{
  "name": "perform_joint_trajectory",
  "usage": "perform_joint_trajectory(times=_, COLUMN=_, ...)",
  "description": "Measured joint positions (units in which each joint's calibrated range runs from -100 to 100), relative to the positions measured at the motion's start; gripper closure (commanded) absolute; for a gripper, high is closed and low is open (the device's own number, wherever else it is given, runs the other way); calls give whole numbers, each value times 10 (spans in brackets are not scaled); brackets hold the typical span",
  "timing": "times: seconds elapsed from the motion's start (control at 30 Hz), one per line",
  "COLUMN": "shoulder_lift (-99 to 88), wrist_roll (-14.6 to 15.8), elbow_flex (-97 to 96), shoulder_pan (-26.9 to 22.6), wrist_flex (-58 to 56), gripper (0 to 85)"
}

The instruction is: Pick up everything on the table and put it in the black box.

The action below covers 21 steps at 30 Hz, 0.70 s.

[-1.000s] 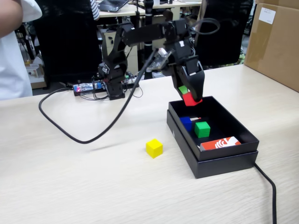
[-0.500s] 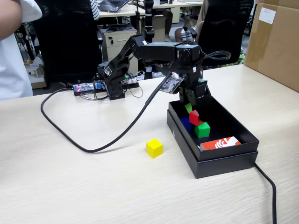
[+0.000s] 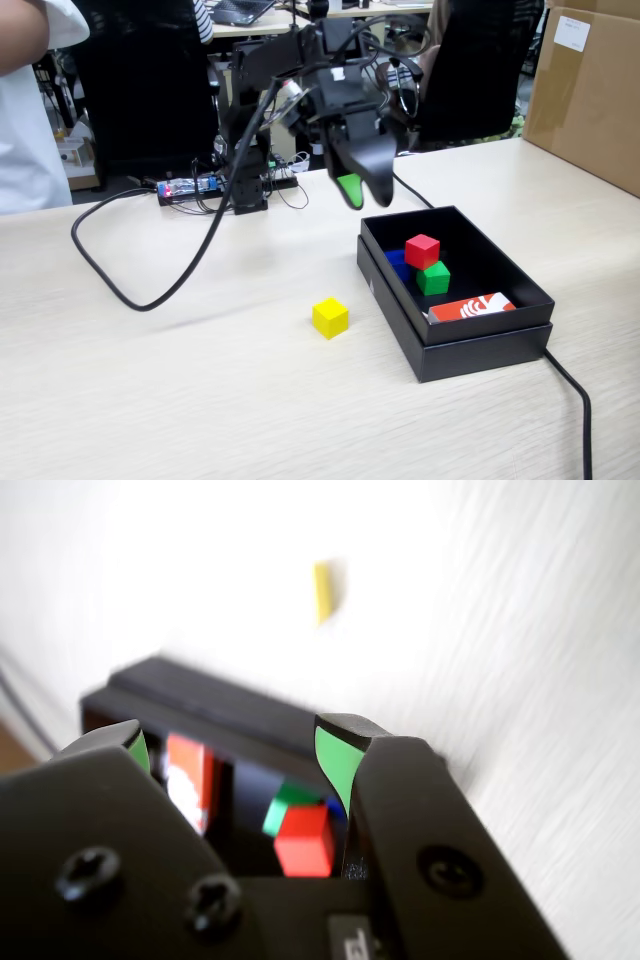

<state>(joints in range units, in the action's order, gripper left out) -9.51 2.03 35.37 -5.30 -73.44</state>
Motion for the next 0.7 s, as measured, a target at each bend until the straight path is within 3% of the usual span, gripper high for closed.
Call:
perform_joint_trajectory(times=0.23, shoulder_lift=113, wrist_roll=-21, elbow_flex=-16, shoulder_pan=30, wrist_flex=1, gripper=451)
perform_joint_trajectory(times=0.7, shoulder_lift=360, wrist_roll=-25, elbow_flex=86, shoulder_pan=33, wrist_flex=1, gripper=451)
